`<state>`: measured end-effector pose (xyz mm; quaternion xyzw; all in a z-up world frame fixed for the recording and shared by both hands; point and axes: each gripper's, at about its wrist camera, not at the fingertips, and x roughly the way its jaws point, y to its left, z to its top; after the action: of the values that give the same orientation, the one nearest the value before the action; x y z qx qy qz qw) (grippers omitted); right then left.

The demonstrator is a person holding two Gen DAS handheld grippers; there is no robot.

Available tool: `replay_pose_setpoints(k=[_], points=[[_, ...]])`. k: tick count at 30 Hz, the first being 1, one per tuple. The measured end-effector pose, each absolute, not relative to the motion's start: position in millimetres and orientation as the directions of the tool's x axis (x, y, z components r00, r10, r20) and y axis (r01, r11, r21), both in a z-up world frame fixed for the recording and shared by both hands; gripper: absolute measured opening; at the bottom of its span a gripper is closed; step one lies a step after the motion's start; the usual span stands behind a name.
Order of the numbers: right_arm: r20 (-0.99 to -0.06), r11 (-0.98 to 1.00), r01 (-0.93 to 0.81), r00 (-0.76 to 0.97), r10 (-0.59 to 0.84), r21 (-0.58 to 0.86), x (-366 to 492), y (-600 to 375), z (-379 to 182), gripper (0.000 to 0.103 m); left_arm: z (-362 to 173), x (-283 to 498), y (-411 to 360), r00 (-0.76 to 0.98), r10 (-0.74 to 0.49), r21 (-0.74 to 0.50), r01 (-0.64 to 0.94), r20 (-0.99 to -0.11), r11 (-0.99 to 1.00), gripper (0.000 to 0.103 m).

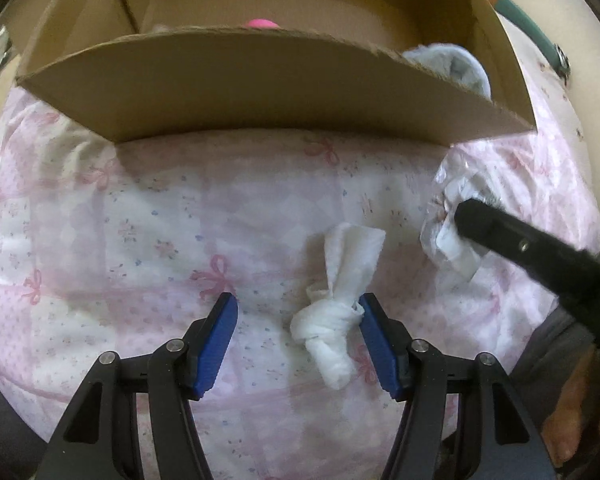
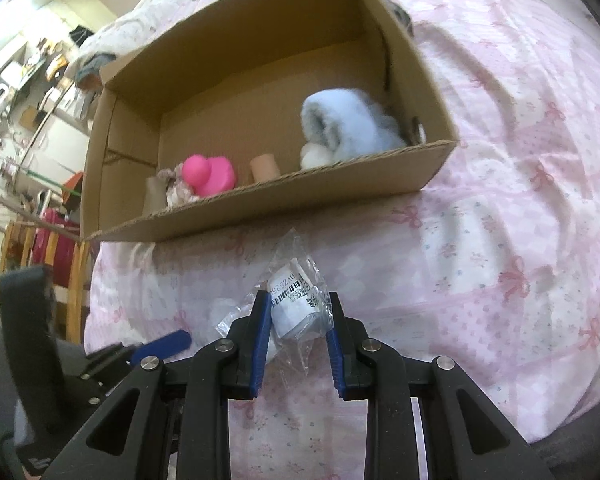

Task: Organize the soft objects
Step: 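Grasp the white knotted sock with the left tool while the right tool grasps the clear bag, then carry the sock and bag over the box and open both tools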

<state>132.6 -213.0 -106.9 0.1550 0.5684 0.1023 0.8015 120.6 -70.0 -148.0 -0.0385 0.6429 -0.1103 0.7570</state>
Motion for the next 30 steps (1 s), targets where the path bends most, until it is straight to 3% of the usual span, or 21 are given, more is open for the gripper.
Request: replay_pose_setpoints(k=[1, 2, 3, 21, 30], points=[[-0.878, 0.929, 0.015, 0.332, 0.345, 0.37, 132.7, -213.8, -107.0, 0.028, -148.8, 119.9, -74.8, 0.153, -0.191, -0.169, 0.144, -0.97, 0.975, 0.056], [-0.879, 0.93, 0.017, 0.334, 0.341, 0.367, 132.3, -214.1, -106.7, 0.028, -148.2, 118.8, -77.0, 0.172, -0.172, -0.146, 0.156, -0.97, 0.977, 0.039], [-0.879, 0.931, 0.018, 0.335, 0.339, 0.366, 132.3, -214.1, -106.1, 0.028, -148.4, 119.5, -79.7, 0.179, -0.176, -0.148, 0.158, -0.968, 0.976, 0.028], [-0.896, 0.943, -0.042, 0.299, 0.327, 0.33, 132.5, -195.0, -111.0, 0.028, -133.5, 119.3, -18.8, 0.258, -0.046, -0.075, -0.103, -0.965, 0.992, 0.028], [-0.89, 0.94, -0.061, 0.307, 0.337, 0.335, 131.9, -191.3, -108.2, 0.028, -120.9, 114.5, 6.7, 0.289, 0.023, -0.008, -0.105, -0.957, 0.994, 0.028]])
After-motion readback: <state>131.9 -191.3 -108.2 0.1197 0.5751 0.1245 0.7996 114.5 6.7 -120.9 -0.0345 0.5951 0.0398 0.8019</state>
